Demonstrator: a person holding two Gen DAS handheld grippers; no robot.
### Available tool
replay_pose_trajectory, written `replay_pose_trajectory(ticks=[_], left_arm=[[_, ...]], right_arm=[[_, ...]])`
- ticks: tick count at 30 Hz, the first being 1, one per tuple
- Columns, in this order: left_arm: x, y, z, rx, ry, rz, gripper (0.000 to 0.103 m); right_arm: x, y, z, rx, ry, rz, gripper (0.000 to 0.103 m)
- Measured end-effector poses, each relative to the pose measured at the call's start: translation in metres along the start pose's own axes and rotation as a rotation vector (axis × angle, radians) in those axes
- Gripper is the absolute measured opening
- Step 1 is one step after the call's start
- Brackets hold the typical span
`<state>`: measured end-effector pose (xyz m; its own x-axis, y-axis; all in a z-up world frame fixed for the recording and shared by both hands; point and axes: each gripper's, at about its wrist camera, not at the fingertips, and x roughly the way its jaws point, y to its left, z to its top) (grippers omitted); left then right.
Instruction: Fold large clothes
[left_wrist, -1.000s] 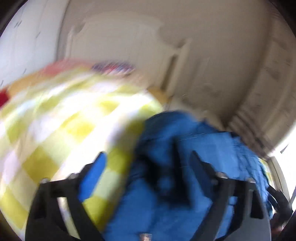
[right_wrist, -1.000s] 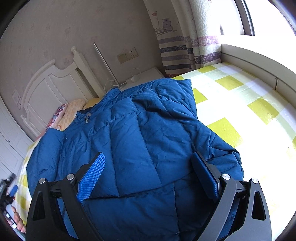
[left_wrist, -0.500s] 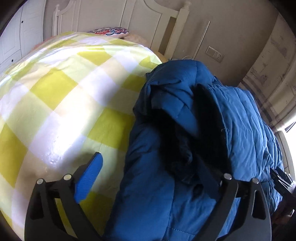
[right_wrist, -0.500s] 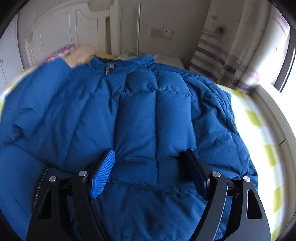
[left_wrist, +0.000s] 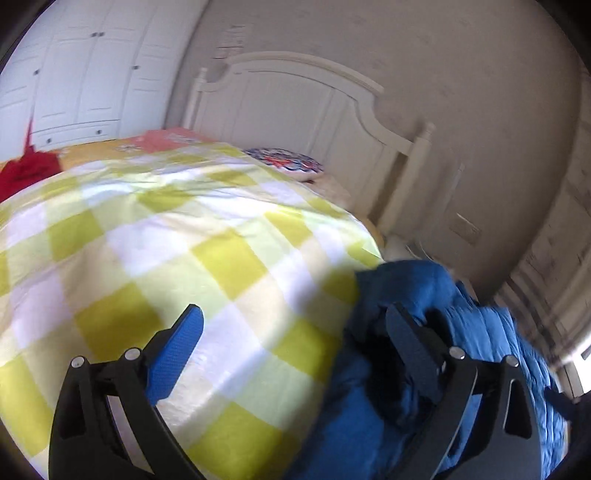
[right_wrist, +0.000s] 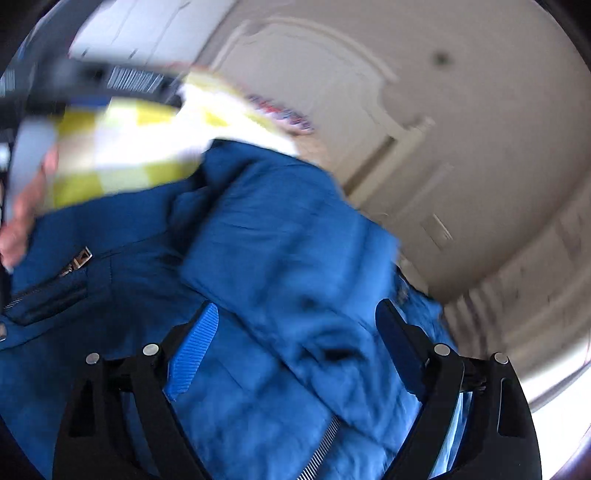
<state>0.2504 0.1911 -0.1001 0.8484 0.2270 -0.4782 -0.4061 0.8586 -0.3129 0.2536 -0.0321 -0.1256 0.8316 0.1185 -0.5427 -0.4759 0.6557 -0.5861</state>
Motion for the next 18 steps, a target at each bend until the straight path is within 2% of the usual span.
replay_pose_trajectory(ticks=[2,4,5,6,7,9,11,13,15,16,18], left_arm=[[0.002,0.001,0.0,-0.003,0.002,0.009,0.098],[0.002,-0.001,-0.001,0.017,0.009,0.011,0.099],[0.004,-0.002,0.003,0.031,0.012,0.01,0.099],[0.006,-0.005,0.001,0.041,0.012,0.009,0.099],[0.005,-0.006,0.001,0.05,0.008,0.006,0.099],[0.007,-0.014,-0.002,0.053,0.002,0.005,0.1],[0.005,-0.013,-0.002,0.049,-0.002,0.003,0.1],[0.005,-0.013,0.0,0.05,0.002,0.003,0.1],[0.005,-0.014,-0.001,0.054,0.001,0.004,0.1],[0.005,-0.015,-0.001,0.059,0.001,0.005,0.1],[0.006,-0.019,-0.001,0.076,0.008,0.005,0.1]], right_arm=[[0.019,0.014,0.008,-0.059,0.028,-0.004,0.083],[0.028,0.016,0.014,-0.065,0.027,-0.006,0.083],[0.03,0.014,0.017,-0.05,0.026,0.017,0.074],[0.029,0.006,0.018,-0.009,0.018,0.062,0.058],[0.022,-0.005,0.019,0.06,-0.005,0.107,0.047],[0.007,-0.036,0.016,0.21,-0.059,0.178,0.04],[-0.004,-0.076,0.004,0.402,-0.101,0.261,0.037],[-0.012,-0.123,-0.021,0.652,-0.137,0.355,0.037],[-0.013,-0.167,-0.058,0.918,-0.173,0.478,0.038],[-0.011,-0.183,-0.076,1.006,-0.185,0.538,0.038],[-0.013,-0.196,-0.099,1.017,-0.178,0.465,0.037]])
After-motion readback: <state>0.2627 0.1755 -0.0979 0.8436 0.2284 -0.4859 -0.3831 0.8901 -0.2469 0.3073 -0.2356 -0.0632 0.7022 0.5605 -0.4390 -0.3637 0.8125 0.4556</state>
